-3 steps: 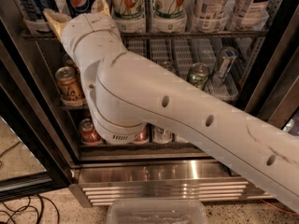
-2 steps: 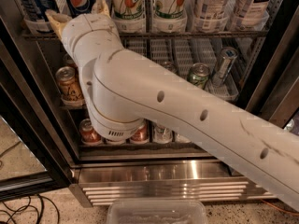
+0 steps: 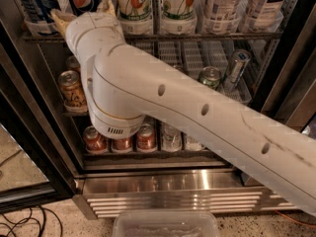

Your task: Pick pepsi can from top shelf of fridge

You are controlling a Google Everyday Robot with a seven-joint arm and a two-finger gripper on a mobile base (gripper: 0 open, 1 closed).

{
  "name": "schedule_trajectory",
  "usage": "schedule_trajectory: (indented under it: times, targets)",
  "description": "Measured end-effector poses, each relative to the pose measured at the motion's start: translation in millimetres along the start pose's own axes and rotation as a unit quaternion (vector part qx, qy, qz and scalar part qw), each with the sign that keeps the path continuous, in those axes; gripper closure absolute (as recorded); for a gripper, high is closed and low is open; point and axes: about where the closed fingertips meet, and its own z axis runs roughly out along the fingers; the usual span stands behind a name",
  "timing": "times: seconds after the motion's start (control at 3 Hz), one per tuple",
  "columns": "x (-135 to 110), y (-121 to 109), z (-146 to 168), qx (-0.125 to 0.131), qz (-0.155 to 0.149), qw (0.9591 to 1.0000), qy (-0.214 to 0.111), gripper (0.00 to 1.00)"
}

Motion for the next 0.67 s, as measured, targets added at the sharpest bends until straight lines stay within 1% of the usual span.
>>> schedule_trajectory:
  times: [0.67]
  targets:
    - [-0.9,-11.7,7.1,0.022,0.004,0.9997,0.002,0.34]
